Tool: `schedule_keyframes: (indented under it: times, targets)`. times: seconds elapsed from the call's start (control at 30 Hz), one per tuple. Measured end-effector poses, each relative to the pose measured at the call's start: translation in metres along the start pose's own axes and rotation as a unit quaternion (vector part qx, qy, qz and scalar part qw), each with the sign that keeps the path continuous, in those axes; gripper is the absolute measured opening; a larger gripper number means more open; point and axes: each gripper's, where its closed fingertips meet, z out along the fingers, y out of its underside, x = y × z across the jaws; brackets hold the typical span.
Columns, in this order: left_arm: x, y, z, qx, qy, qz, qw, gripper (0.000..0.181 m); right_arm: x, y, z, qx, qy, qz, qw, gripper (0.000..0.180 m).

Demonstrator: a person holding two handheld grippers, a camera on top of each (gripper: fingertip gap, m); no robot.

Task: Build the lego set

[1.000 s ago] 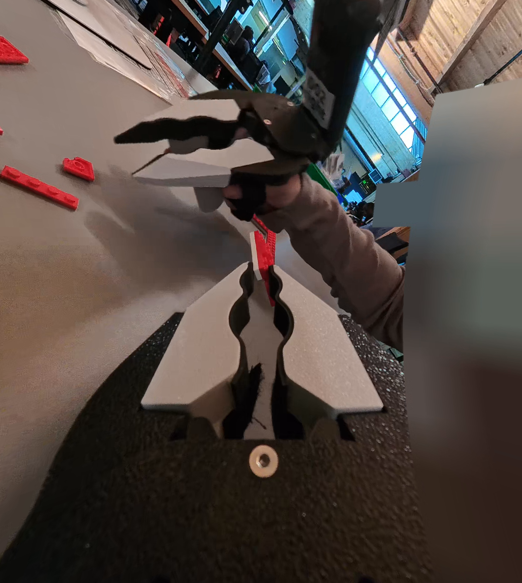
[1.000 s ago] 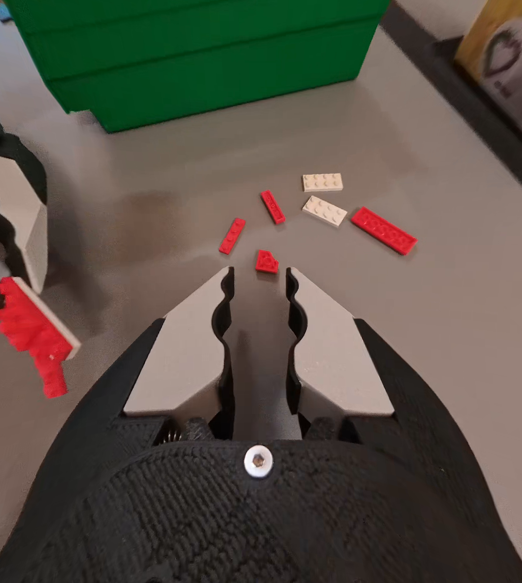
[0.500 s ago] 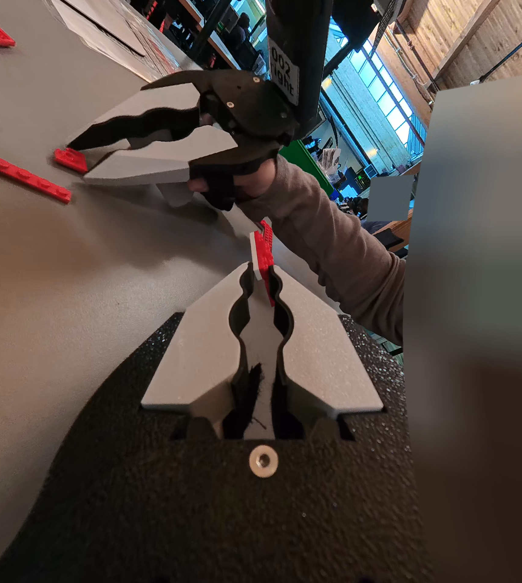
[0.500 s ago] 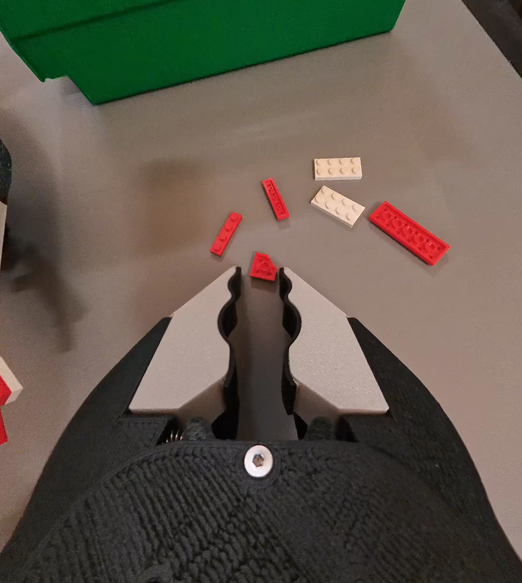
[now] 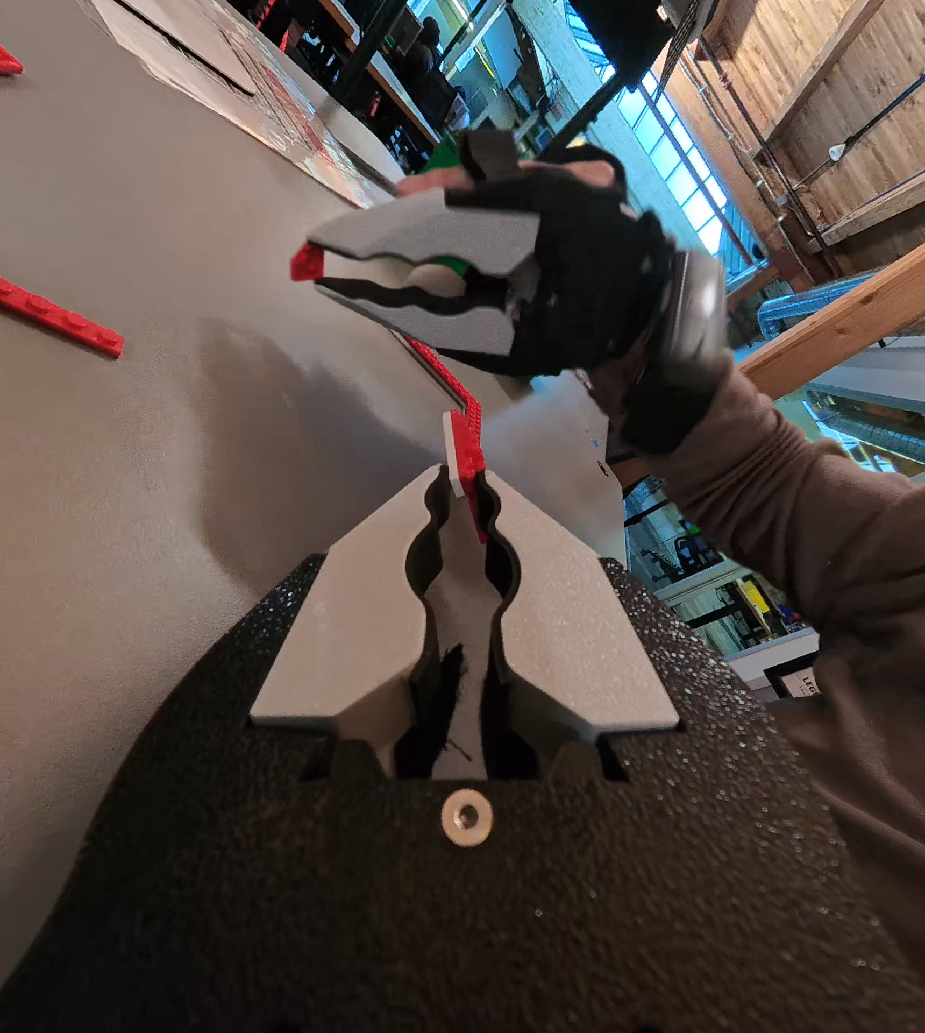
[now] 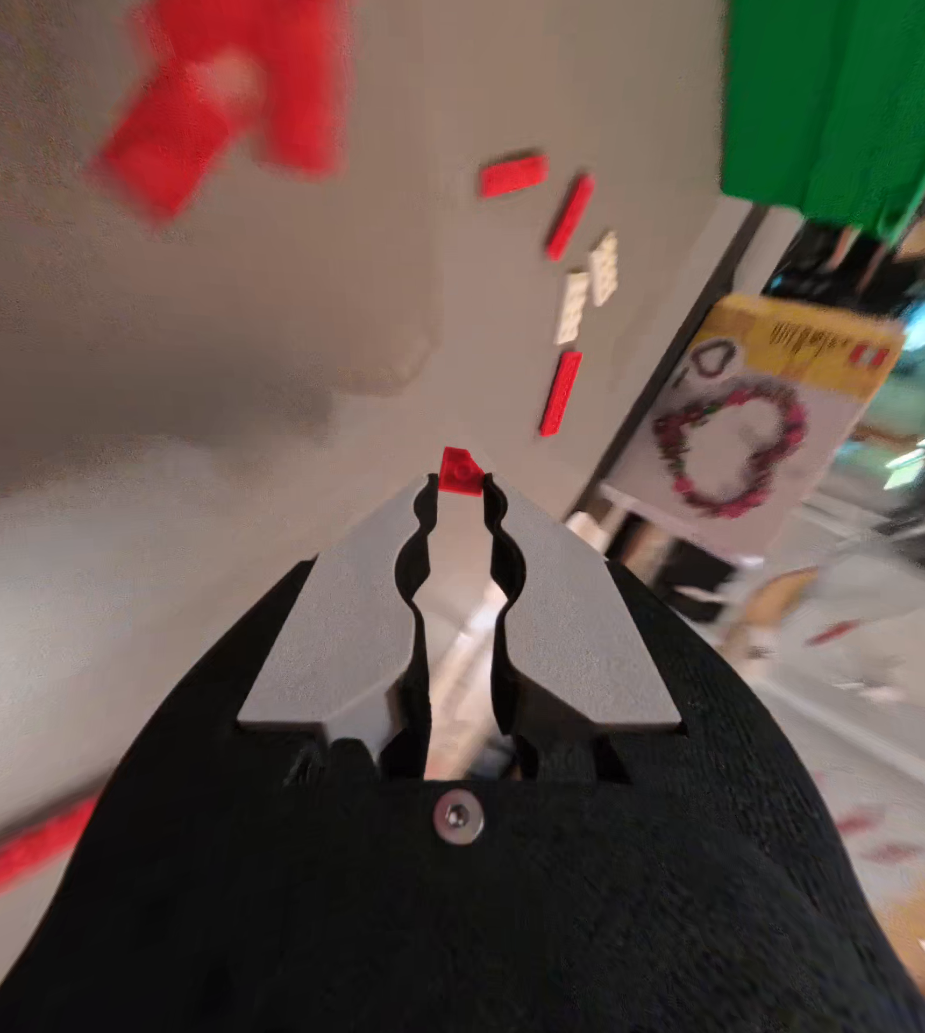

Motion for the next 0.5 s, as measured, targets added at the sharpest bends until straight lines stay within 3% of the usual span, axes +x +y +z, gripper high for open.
schedule_keyframes:
  times: [0.03,0.13,0.23,0.4,0.5]
  targets:
    - [0.0,0.0,0.0,0.0,0.0,0.0,1.0,0.007,-0.005,0.006,-0.003,-0.031,0.008,-0.083,0.996,0.014]
    - [0.0,0.0,0.0,-0.001,-0.002,0.003,1.0,0.007,-0.025,0.011,-0.007,-0.077,0.004,-0.278,0.958,0.014]
    - [0.0,0.001,0.0,-0.001,-0.002,0.004,1.0,0.007,-0.037,0.014,-0.01,-0.1,-0.002,-0.409,0.907,0.014]
    - [0.0,0.001,0.0,-0.002,-0.002,0.004,1.0,0.007,-0.046,0.016,-0.013,-0.115,-0.009,-0.533,0.838,0.014]
    - [0.0,0.001,0.0,-0.002,-0.002,0.004,1.0,0.007,-0.054,0.009,-0.014,-0.105,-0.015,-0.558,0.823,0.014]
